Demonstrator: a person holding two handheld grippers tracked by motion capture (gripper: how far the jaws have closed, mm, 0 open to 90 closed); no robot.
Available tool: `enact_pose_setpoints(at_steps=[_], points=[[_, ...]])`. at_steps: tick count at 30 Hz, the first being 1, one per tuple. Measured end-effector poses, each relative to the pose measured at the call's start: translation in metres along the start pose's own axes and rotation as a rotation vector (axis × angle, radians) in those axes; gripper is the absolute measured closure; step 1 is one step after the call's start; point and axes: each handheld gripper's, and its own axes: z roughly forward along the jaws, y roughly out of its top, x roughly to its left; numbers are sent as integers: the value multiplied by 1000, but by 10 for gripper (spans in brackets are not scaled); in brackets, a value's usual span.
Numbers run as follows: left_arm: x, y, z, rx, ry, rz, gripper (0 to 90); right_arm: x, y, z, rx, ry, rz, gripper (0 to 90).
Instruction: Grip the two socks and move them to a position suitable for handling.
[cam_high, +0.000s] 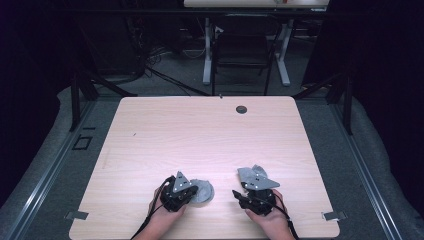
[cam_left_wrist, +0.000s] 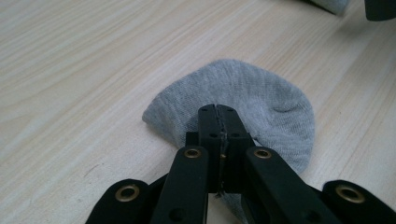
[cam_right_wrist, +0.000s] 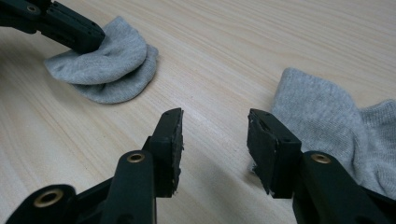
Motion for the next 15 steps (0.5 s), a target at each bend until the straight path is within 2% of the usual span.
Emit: enact_pose_setpoints(at_steps=[9,11,15], points=[[-4,-4,-1,3,-24,-17,898,-2,-1,1,2,-3,11,551],[-9,-6,-3,3,-32,-38,897,-2,-1,1,-1,-2,14,551],[-15,-7,-6,11,-41,-28,896,-2,-1,0,0,-5,11,550]])
